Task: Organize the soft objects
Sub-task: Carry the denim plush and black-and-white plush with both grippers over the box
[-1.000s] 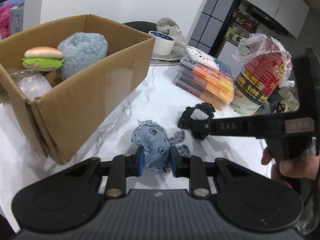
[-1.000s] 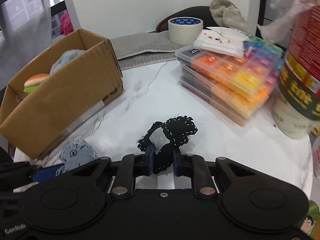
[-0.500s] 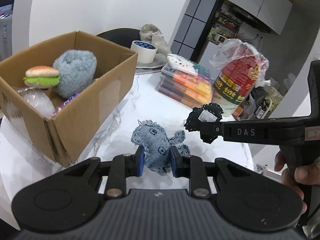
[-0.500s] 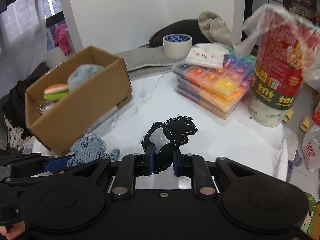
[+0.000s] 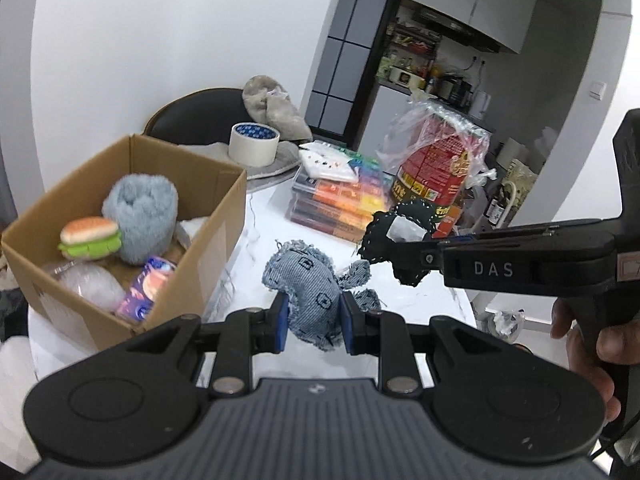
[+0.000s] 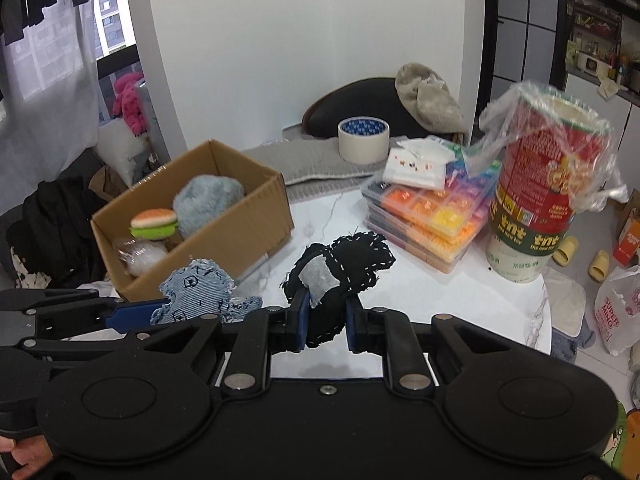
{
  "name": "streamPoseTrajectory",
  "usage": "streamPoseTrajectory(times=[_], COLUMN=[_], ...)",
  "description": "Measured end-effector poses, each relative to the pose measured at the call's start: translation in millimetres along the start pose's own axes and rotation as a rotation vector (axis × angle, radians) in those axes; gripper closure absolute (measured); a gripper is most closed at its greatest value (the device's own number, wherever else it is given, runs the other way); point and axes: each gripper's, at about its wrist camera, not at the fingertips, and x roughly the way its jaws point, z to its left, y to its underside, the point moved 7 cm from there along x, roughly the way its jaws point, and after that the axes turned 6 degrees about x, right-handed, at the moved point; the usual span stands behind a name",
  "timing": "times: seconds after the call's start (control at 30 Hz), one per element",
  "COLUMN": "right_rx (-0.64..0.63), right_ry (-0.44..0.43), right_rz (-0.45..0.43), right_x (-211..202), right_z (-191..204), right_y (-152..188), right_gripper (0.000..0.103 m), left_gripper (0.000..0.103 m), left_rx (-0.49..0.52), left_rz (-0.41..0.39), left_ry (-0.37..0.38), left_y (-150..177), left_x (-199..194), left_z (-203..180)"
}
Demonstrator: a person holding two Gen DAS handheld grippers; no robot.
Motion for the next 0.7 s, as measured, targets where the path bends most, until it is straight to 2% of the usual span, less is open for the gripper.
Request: streamPoseTrajectory(times=[0.37,0.7], right_rx=[-0.007,-0.008], right_ry=[-0.014,-0.014], right_rz=[-0.046,-0.053], right_x=[-21.8,-17.4], right_z=[30.6,57.1], right_y=[-16.9,-30.0], right_gripper=[0.085,0.085], left_gripper=[0.078,0.078], left_rx=[0.049,0.086], left_rz=[0.018,0.026], left_ry=[0.043,0.059], left_y=[-19.9,-44.2], left_x=[-22.6,-36.7], left_z=[19.2,55.6])
